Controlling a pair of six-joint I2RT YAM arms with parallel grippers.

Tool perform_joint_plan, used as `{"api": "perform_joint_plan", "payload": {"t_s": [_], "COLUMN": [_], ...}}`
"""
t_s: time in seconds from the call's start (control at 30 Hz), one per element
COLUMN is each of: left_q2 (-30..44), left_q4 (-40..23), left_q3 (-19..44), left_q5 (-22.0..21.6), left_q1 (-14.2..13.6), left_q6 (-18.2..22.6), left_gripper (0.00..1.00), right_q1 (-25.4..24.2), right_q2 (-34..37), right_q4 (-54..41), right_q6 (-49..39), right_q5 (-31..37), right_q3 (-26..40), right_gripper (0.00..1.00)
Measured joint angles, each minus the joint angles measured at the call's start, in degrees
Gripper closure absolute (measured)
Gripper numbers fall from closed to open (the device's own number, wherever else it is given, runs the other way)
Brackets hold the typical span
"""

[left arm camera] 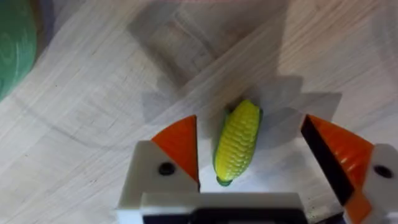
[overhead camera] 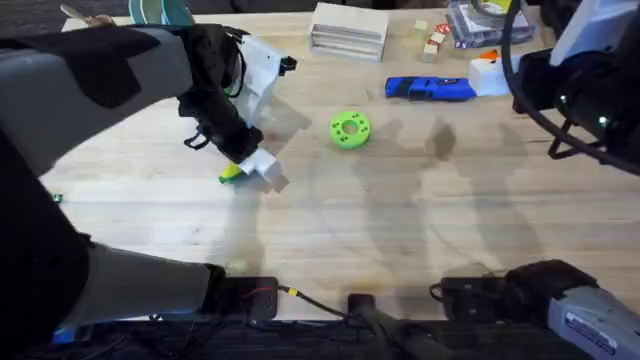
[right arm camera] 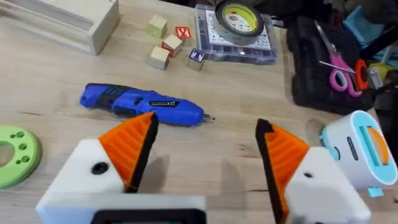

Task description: Pick up the gripper from the table and insert it into the empty holder that is missing its gripper. Then pick up a screw, insert it into the mounting hole, and use the screwdriver to tighten it. Finally, clean up the table by picking up the vegetable and placing it into the bucket.

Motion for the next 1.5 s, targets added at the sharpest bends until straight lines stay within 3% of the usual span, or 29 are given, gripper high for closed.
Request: {"api": "perform_joint_plan", "payload": {"t_s": [0.53,0.6,0.73,0.77,0.9,1.5], "left_q2": [0.0,0.01,0.0,0.0,-0.11,-1.22], "left_q4": [1.35,1.35,1.35,1.4,1.24,2.9], "left_q3": [-2.6,-2.6,-2.6,-2.6,-2.6,-2.64], "left_q5": [0.0,0.01,-0.03,-0.18,-0.03,0.08], "left_q1": [0.0,0.0,0.0,0.0,0.0,0.0], "left_q6": [0.81,0.81,0.98,1.05,1.24,0.48], "left_gripper": [0.031,0.106,0.347,0.547,0.825,0.867], "right_q1": [0.0,0.0,0.0,0.0,0.0,0.0], "right_q2": [0.0,0.0,0.0,0.0,0.0,0.0], "right_q4": [0.0,-0.02,0.0,0.0,0.0,0.0], "right_q6": [-0.01,-0.01,0.0,0.0,0.0,0.0], "right_q5": [0.0,0.0,0.02,0.02,0.02,0.01], "right_q3": [0.0,0.0,0.0,0.0,0.0,0.0], "right_gripper": [0.007,0.009,0.007,0.008,0.009,0.009]}}
